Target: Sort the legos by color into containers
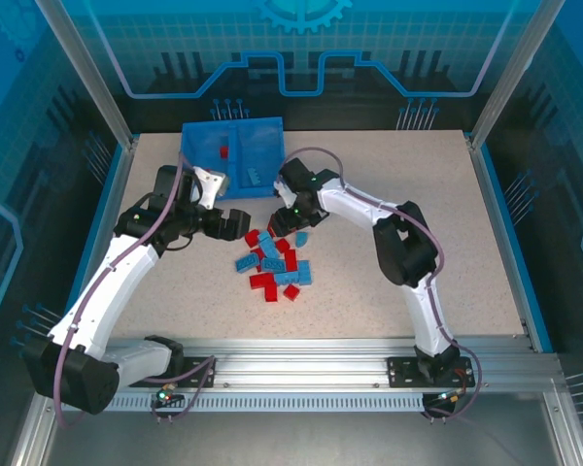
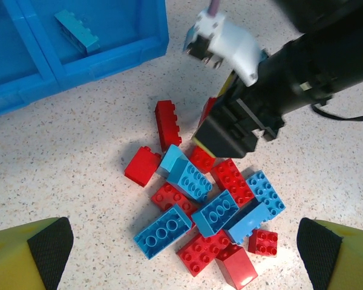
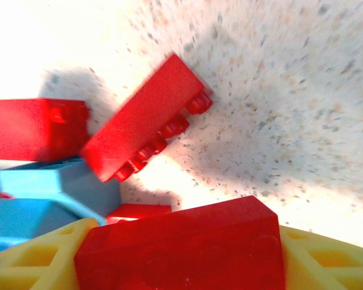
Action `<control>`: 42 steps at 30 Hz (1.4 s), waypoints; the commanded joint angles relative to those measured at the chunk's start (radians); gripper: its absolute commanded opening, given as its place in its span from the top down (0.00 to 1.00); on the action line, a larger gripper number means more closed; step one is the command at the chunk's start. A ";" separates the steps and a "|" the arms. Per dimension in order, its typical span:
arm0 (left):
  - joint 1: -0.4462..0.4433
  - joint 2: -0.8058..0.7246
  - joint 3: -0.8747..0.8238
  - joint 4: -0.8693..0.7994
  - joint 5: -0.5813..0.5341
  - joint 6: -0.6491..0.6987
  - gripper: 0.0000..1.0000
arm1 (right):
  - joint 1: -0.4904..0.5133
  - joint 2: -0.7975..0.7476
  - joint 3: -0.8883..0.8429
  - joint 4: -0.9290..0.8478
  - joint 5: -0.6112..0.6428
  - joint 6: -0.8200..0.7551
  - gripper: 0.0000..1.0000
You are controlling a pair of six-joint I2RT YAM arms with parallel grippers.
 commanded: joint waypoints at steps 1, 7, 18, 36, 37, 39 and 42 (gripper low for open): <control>0.013 -0.018 -0.014 0.015 -0.032 -0.011 0.01 | 0.000 -0.090 0.006 -0.010 0.013 0.006 0.41; 0.040 -0.035 -0.031 0.058 -0.183 -0.103 0.01 | 0.035 -0.156 0.020 -0.008 0.045 0.004 0.41; 0.180 -0.068 -0.003 -0.012 -0.752 -0.457 0.01 | 0.229 -0.088 0.197 0.202 0.331 -0.070 0.42; 0.179 0.014 0.075 -0.203 -0.950 -0.693 0.01 | 0.224 0.601 0.976 0.575 0.497 -0.420 0.42; 0.178 0.013 0.076 -0.203 -0.947 -0.691 0.01 | 0.220 0.614 0.982 0.600 0.489 -0.429 0.42; 0.178 0.010 0.068 -0.194 -0.938 -0.685 0.01 | 0.211 0.630 0.989 0.626 0.475 -0.433 0.42; 0.177 0.013 0.060 -0.183 -0.925 -0.668 0.01 | 0.194 0.647 0.992 0.647 0.451 -0.417 0.39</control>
